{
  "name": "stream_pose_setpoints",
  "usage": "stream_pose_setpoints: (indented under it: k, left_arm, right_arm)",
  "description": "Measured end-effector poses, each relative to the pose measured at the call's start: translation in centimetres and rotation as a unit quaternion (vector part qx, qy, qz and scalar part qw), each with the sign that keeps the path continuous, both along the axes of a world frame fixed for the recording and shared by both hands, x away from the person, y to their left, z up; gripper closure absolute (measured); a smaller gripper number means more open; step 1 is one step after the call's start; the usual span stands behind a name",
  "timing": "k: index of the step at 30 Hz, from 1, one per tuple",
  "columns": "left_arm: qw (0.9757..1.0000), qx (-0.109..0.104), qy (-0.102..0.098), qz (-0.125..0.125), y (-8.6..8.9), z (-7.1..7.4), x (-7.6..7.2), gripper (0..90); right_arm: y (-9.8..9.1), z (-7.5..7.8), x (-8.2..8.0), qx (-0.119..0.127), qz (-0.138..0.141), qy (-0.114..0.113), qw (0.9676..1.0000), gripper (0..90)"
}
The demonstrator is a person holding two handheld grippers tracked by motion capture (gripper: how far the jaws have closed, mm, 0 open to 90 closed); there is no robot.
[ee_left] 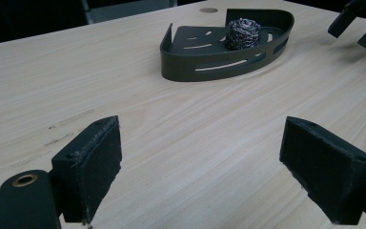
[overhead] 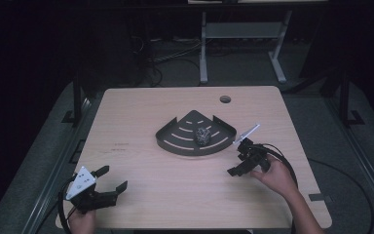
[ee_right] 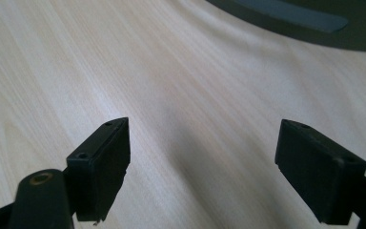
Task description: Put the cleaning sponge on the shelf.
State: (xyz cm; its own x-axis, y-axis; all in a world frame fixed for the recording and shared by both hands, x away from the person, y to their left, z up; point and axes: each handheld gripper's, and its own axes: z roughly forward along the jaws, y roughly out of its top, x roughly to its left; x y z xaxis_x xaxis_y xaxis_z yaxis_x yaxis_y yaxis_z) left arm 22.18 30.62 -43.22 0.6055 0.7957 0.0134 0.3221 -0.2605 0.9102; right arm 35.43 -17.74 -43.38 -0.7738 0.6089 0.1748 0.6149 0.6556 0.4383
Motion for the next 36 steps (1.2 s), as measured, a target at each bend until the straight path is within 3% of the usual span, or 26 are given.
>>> stream_pose_setpoints:
  k: [36]
  left_arm:
    - [1.0, 0.004, -0.002, -0.002, -0.1, 0.0, 0.1, 13.5]
  right_arm:
    - [-3.1, -1.5, -4.5, 0.022, -0.017, -0.008, 0.9996, 18.2]
